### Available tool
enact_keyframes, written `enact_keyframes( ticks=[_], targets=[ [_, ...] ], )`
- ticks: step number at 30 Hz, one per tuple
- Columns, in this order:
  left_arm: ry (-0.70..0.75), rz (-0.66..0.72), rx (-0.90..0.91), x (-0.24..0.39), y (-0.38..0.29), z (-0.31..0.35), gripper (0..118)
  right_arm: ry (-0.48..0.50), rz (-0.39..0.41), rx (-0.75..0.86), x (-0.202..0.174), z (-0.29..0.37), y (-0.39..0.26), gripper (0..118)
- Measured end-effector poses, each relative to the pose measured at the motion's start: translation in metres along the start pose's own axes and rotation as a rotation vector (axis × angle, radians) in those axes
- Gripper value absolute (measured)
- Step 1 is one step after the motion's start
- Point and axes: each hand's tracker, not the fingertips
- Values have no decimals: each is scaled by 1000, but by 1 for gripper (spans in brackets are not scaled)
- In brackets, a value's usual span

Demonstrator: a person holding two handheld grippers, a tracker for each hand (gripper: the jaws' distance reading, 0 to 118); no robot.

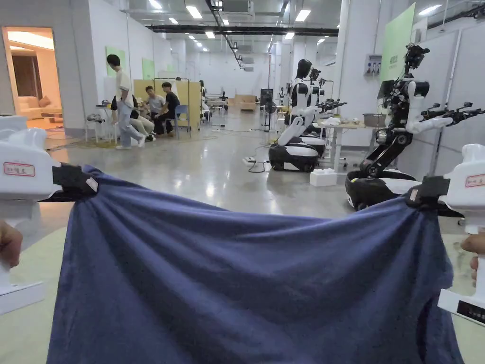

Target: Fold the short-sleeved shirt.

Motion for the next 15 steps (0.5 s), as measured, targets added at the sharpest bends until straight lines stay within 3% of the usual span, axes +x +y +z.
enact_keyframes(
  ticks=[4, 15],
  targets=[
    [7, 20, 29, -1, 36, -26, 1, -37, 38, 58, -13, -19, 36, 3],
    [24, 88, 119, -18, 102, -99, 1, -87, -3, 125, -38, -99, 113, 3]
  ],
)
